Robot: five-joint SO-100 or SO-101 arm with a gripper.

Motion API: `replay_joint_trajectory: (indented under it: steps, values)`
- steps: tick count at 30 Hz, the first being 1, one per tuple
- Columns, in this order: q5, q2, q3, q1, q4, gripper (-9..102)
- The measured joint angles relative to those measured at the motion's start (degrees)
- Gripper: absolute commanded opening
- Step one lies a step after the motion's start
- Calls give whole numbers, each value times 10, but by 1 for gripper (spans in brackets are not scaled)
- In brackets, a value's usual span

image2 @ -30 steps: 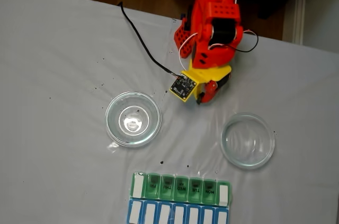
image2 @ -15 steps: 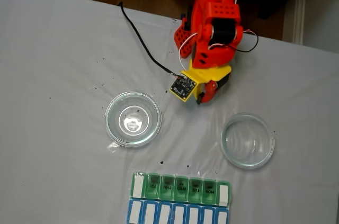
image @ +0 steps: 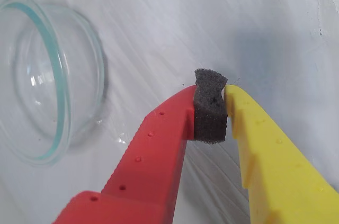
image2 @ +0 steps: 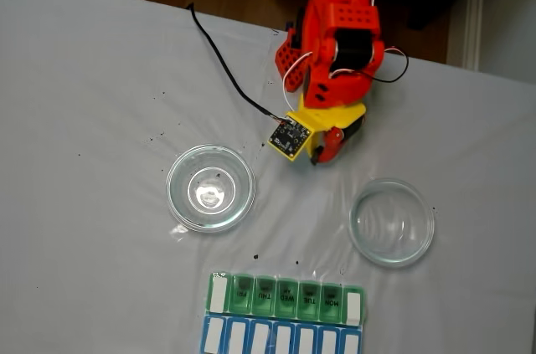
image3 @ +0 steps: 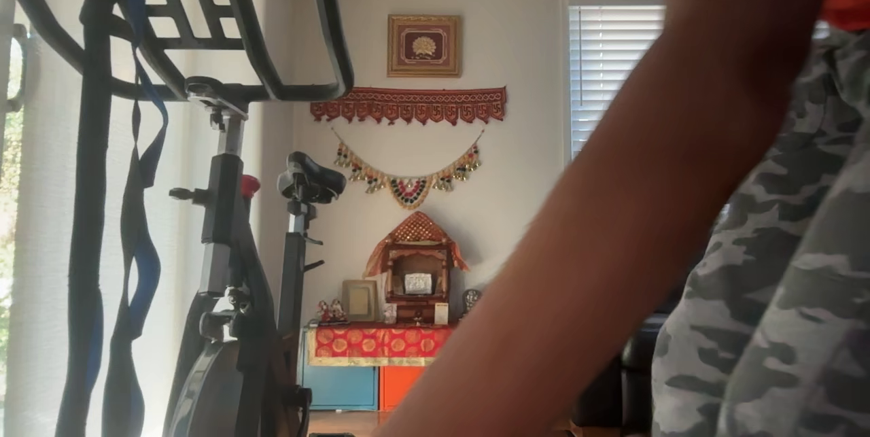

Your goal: Sort medicines into box.

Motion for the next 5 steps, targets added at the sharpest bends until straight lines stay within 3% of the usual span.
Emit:
replay_joint_trajectory:
  steps: [5]
  values:
    - [0,0,0,0,0,2]
